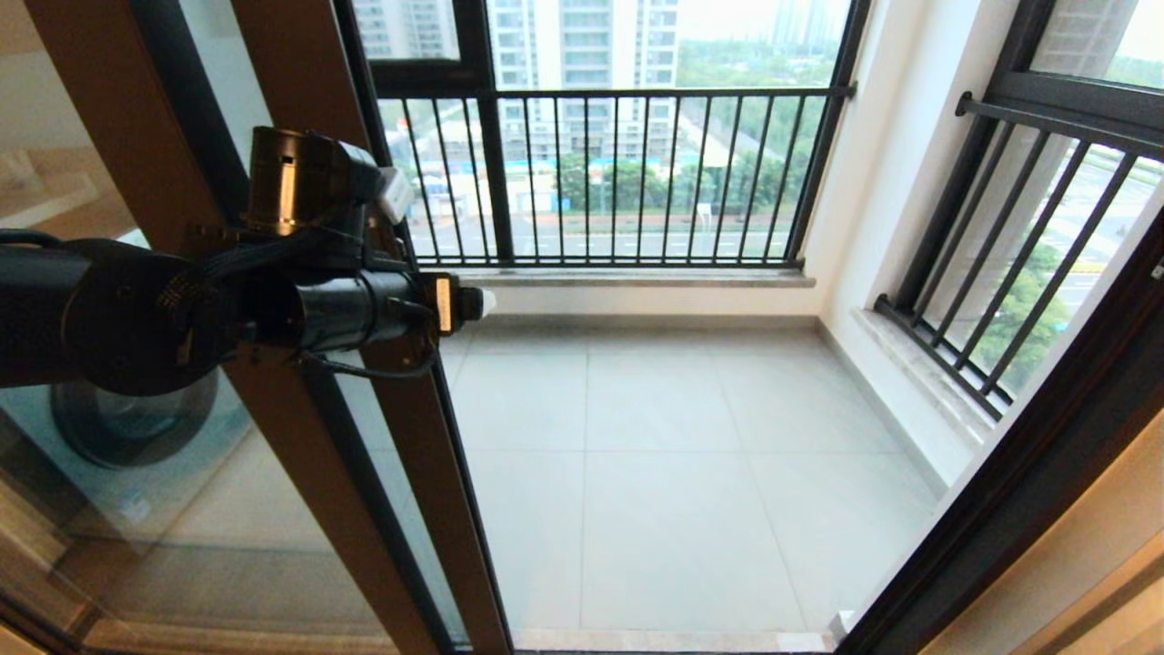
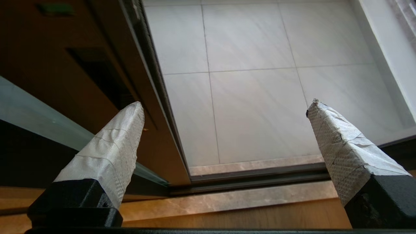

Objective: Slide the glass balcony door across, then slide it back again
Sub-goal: Close the slid door

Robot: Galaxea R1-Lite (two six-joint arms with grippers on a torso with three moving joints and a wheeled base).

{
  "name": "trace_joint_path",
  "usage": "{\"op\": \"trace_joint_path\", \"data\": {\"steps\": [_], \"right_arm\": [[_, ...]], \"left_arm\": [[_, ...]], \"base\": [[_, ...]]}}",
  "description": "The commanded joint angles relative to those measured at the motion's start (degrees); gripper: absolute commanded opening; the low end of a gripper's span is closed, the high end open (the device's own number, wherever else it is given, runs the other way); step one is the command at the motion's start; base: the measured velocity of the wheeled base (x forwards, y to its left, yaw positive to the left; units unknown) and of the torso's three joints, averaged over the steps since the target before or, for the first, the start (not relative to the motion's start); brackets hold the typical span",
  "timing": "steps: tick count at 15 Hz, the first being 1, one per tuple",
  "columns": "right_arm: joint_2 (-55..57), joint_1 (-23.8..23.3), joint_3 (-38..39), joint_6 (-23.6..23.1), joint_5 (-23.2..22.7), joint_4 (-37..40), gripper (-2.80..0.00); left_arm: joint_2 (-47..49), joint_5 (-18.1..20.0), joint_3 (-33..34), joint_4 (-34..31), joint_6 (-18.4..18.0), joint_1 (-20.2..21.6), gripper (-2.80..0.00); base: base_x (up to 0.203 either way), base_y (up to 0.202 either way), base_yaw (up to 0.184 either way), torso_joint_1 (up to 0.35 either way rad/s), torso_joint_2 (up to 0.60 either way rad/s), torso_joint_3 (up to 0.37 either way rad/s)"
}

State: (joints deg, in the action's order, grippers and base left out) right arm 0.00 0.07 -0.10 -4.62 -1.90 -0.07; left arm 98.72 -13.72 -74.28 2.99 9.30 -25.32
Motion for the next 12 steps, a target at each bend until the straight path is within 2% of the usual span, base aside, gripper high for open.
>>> {"op": "trace_joint_path", "data": {"steps": [1,6,9,12], "right_arm": [[0.1,0.0,0.0,0.0,0.0,0.0,-2.80],[0.1,0.0,0.0,0.0,0.0,0.0,-2.80],[0.1,0.0,0.0,0.0,0.0,0.0,-2.80],[0.1,0.0,0.0,0.0,0.0,0.0,-2.80]], "left_arm": [[-0.1,-0.1,0.1,0.2,-0.2,2.0,0.00],[2.2,-0.1,-1.0,0.4,-0.2,2.5,0.00],[4.0,-0.1,-1.2,4.0,-0.2,2.5,0.00],[5.1,-0.1,-1.3,4.7,-0.2,2.5,0.00]], "base": [[0.000,0.000,0.000,0.000,0.00,0.000],[0.000,0.000,0.000,0.000,0.00,0.000],[0.000,0.000,0.000,0.000,0.00,0.000],[0.000,0.000,0.000,0.000,0.00,0.000]]}}
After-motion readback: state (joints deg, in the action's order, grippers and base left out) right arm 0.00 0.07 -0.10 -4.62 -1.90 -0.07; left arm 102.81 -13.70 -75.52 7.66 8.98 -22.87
